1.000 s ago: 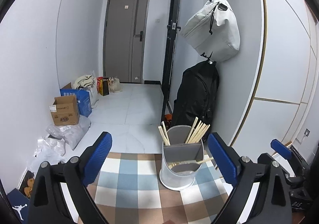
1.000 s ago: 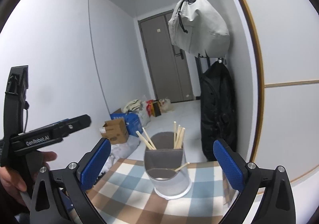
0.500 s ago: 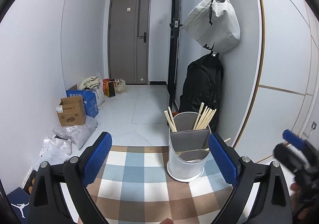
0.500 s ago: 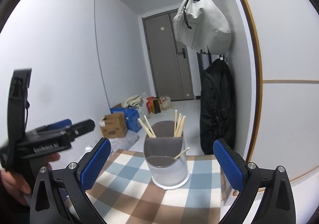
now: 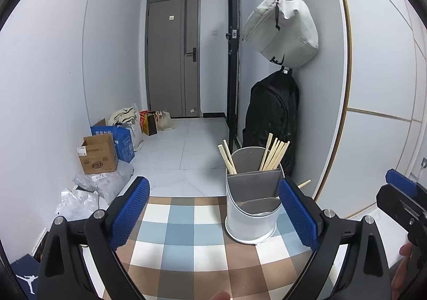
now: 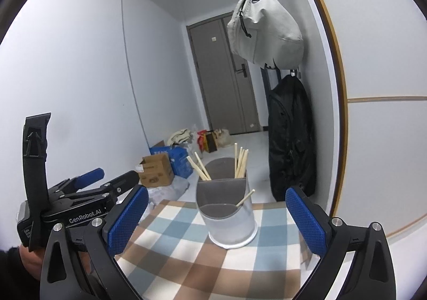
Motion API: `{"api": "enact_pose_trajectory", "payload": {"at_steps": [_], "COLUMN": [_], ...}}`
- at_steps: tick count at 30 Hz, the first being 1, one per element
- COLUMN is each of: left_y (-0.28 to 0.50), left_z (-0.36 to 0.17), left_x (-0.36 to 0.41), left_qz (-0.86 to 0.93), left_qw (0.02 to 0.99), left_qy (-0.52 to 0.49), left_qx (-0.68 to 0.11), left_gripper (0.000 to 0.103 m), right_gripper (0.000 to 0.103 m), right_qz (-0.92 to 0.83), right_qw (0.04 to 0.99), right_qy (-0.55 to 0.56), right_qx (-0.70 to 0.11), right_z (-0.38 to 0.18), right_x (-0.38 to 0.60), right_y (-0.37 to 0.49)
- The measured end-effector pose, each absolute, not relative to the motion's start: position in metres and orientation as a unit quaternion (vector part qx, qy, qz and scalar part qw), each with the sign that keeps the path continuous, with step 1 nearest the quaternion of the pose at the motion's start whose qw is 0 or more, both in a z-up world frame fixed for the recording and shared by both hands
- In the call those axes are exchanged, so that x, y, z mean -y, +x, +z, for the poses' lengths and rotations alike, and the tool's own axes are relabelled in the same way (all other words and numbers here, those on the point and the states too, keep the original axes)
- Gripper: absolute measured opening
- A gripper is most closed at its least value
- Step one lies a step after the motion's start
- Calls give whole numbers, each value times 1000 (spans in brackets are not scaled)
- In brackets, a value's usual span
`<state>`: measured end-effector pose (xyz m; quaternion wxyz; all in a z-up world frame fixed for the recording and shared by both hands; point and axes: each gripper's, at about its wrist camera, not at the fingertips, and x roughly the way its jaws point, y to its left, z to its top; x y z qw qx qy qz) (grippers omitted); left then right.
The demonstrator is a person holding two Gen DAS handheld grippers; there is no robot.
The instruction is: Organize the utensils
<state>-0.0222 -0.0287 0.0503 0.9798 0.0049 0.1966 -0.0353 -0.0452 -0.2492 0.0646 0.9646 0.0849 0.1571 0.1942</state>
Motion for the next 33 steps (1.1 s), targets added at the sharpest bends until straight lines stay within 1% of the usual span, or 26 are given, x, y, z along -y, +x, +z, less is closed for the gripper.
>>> {"api": "enact_pose_trajectory", "payload": {"at_steps": [11,33], "left_y": [-25,-25], "left_z": [53,50], "left_x": [28,31], "left_qz": [-46,-51], "left_qw": [978,977], "left_qy": [-15,-19], "left_qx": [-204,-207], "left_gripper": [95,95], "right_gripper": [103,103], "right_qz": [187,182], "right_qw": [966,968], "right_qy": [88,83], "right_qx": [-155,-155], "right_z": [63,63], "right_x": [253,251], "right_y": [-47,-48]}}
